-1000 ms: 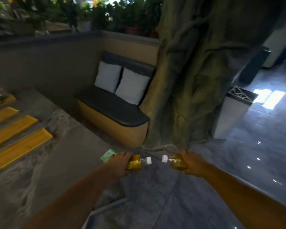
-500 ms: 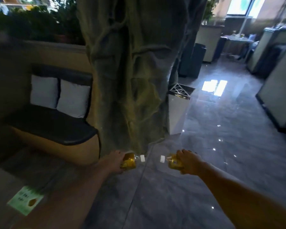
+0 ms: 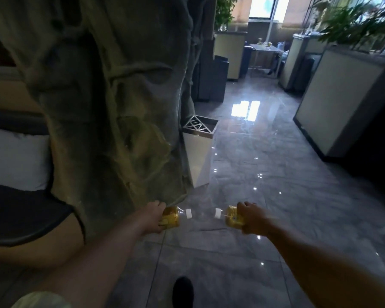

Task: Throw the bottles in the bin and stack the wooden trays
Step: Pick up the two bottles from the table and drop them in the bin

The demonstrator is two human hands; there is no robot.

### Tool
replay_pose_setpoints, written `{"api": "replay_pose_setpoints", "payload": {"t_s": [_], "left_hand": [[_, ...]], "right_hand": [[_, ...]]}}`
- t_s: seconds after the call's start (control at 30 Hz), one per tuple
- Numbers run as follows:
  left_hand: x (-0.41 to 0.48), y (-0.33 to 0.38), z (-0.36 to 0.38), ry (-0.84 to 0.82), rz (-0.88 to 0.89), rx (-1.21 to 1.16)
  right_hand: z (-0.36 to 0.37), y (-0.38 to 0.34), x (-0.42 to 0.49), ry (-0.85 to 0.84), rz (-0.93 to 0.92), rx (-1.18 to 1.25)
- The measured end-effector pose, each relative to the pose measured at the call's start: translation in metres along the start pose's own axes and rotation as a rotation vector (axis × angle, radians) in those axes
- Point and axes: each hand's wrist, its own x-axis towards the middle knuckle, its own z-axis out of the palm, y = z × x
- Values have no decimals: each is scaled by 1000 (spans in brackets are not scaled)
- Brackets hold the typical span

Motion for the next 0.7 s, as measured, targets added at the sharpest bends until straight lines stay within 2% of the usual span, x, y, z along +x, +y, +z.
{"api": "replay_pose_setpoints", "payload": {"t_s": [0.4,0.7], "left_hand": [[269,-6,-75,-16,139,32],[413,28,-123,-74,169,55]], "right_hand": [[-67,101,188,29,127,104],[-86,189,299,-10,141,171]]}}
